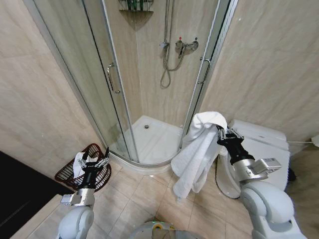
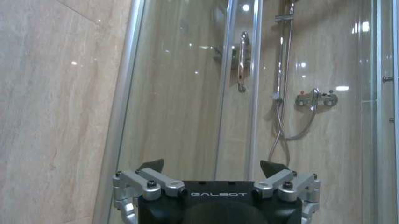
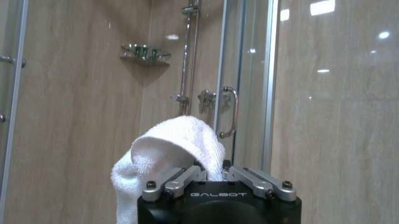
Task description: Discard the used towel into the hamper.
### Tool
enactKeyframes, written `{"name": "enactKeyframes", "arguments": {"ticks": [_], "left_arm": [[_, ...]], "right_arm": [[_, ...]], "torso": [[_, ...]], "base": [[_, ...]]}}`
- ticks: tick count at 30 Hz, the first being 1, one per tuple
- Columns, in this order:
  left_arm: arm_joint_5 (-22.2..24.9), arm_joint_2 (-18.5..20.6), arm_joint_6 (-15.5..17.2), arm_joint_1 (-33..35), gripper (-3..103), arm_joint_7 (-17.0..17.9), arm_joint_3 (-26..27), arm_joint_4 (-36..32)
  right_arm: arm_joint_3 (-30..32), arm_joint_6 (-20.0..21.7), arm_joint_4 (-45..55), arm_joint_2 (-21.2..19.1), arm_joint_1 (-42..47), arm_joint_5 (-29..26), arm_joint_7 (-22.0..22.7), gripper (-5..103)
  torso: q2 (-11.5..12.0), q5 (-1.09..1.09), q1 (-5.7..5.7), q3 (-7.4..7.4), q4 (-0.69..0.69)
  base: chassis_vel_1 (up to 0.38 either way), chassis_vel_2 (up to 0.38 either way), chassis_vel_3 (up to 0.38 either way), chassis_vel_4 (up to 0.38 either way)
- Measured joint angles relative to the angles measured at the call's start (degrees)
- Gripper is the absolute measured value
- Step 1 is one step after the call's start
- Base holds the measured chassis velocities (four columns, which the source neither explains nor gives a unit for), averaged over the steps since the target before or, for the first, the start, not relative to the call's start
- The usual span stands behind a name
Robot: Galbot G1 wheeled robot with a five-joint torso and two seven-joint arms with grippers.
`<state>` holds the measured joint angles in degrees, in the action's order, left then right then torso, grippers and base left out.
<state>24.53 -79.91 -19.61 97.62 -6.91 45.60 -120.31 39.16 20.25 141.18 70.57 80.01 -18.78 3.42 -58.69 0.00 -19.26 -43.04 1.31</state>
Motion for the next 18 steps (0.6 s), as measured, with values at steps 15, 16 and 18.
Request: {"name": "enactKeyframes", "arguments": {"ticks": [15,16,18], "left_arm": [[0.3,0.2,-0.3,-0.1,100,0.0,0.2,0.3],[0.4,0.2,-0.3,-0.1,100,0.0,0.2,0.3],[0.4,0.2,-0.3,-0.1,100,0.0,0.2,0.3]], "right_arm": [[-0.4,0.3,-0.2,0.1,-0.2,0.5,-0.1,8],[-0.4,0.1,-0.2,0.1,-0.2,0.3,0.0,8],[-0.4,-0.2,-0.2,0.1,-0.2,0.0,0.2,8]], "torso": [[0.4,0.00,0.17,0.20,0.00],[0.4,0.00,0.18,0.21,0.00],[0.4,0.00,0.19,0.22,0.00]], "base": [[0.000,0.000,0.000,0.000],[0.000,0.000,0.000,0.000],[0.000,0.000,0.000,0.000]]}}
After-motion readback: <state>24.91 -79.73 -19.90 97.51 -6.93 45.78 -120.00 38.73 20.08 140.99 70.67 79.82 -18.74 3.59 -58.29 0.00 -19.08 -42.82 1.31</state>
